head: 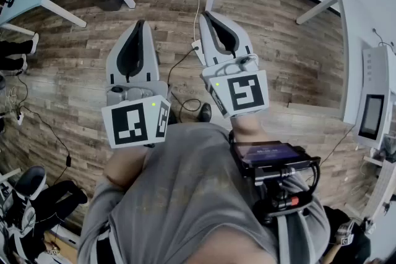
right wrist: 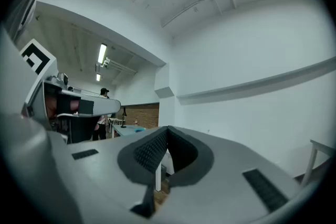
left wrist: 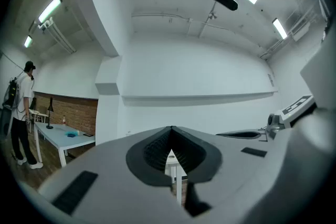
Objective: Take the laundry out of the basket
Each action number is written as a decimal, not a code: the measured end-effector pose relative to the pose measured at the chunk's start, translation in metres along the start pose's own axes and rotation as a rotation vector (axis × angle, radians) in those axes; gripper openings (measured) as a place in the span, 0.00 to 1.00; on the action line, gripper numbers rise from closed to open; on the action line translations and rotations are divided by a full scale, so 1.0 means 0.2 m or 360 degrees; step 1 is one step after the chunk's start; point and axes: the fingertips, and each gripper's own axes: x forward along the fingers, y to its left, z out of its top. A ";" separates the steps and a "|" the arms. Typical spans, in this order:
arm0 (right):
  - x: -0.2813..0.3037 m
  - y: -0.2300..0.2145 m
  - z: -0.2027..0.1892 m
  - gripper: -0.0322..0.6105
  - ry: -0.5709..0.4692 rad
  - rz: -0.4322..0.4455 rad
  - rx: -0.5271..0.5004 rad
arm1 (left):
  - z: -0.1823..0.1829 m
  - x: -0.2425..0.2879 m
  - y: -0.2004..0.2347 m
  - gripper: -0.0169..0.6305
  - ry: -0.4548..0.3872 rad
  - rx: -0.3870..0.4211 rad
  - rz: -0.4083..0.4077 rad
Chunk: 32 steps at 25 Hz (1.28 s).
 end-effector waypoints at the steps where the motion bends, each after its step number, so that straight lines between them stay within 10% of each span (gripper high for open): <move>1: -0.01 -0.01 0.00 0.06 -0.0001 0.0005 0.0003 | 0.00 0.00 -0.02 0.04 0.0001 0.0002 0.0005; 13: -0.02 -0.15 -0.14 0.06 0.0027 0.0108 0.0112 | -0.09 0.03 -0.12 0.04 0.0099 0.0046 0.0140; 32: 0.88 0.15 -0.18 0.06 0.0071 0.0086 0.0050 | -0.17 0.45 0.78 0.04 0.0009 -0.0101 0.0128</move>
